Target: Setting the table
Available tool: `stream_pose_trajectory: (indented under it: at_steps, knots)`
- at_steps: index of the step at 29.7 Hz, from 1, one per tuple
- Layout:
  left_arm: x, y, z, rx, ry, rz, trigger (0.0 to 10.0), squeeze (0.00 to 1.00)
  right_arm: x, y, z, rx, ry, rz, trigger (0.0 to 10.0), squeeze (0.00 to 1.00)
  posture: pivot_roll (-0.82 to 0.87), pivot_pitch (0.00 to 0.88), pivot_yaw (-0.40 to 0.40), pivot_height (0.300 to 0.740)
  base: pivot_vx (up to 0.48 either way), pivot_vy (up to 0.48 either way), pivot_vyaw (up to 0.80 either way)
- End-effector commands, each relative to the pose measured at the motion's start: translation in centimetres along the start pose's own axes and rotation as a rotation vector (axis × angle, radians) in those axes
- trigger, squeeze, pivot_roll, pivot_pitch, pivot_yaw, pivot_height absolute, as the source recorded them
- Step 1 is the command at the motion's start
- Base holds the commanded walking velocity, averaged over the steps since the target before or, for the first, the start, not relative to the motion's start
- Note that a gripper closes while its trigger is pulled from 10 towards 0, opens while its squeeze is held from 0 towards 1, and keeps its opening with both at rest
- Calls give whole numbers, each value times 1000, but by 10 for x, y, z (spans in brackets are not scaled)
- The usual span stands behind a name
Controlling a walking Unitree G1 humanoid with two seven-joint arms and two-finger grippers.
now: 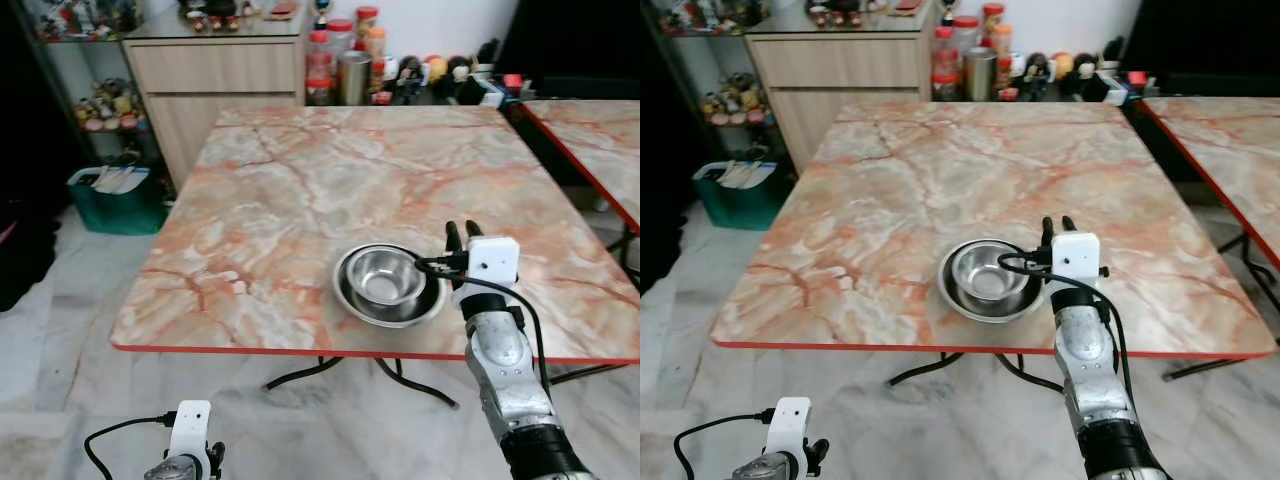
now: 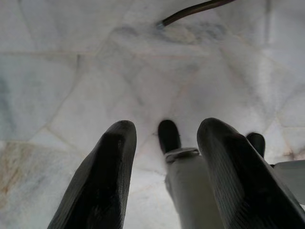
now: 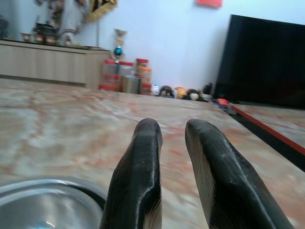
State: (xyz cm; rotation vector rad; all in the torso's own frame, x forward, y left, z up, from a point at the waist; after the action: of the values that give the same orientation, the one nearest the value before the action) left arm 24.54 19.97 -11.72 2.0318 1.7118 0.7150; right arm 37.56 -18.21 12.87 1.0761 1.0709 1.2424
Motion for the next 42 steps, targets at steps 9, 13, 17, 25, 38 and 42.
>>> stream_pose_trajectory:
  at_steps: [9,13,17,25,38,42]
  knots:
    - [-1,-4,-1,3,0,1,10000,0,4,-7,-15,-2,12,1,10000,0,-4,0,-6,740,0,-317,0]
    - [-1,-5,-1,0,-2,3,10000,0,1,-9,-19,0,9,-4,10000,0,-3,0,-5,740,0,-317,0]
    - [-2,-5,-1,-2,-4,5,10000,0,-3,-1,-20,-26,-10,-8,10000,0,-7,0,-2,740,0,-318,0]
    - [-2,-3,-1,-5,-5,7,10000,0,-8,0,-21,-24,-27,-7,10000,0,-6,0,-3,740,0,-318,0]
    - [0,1,0,-8,2,-5,10000,0,-93,-111,-66,503,-414,-10,10000,0,-1,0,3,740,0,-315,0]
    - [0,2,0,-8,-1,-2,10000,0,-95,-145,-90,669,-454,52,10000,0,1,0,4,740,0,-313,0]
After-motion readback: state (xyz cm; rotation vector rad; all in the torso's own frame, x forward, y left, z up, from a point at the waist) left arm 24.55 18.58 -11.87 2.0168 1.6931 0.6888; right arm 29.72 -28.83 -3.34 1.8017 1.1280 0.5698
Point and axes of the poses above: a point about 5 cm out from each wrist's last joint towards the gripper, its own z axis pointing out of the wrist towards the gripper, its own y axis along the axis of the wrist's last joint, x = y × z, the point moved 6 cm from there along z, pointing out of the wrist towards the gripper, and after that the axes turned 10 degrees about z, right-handed, at the moved point
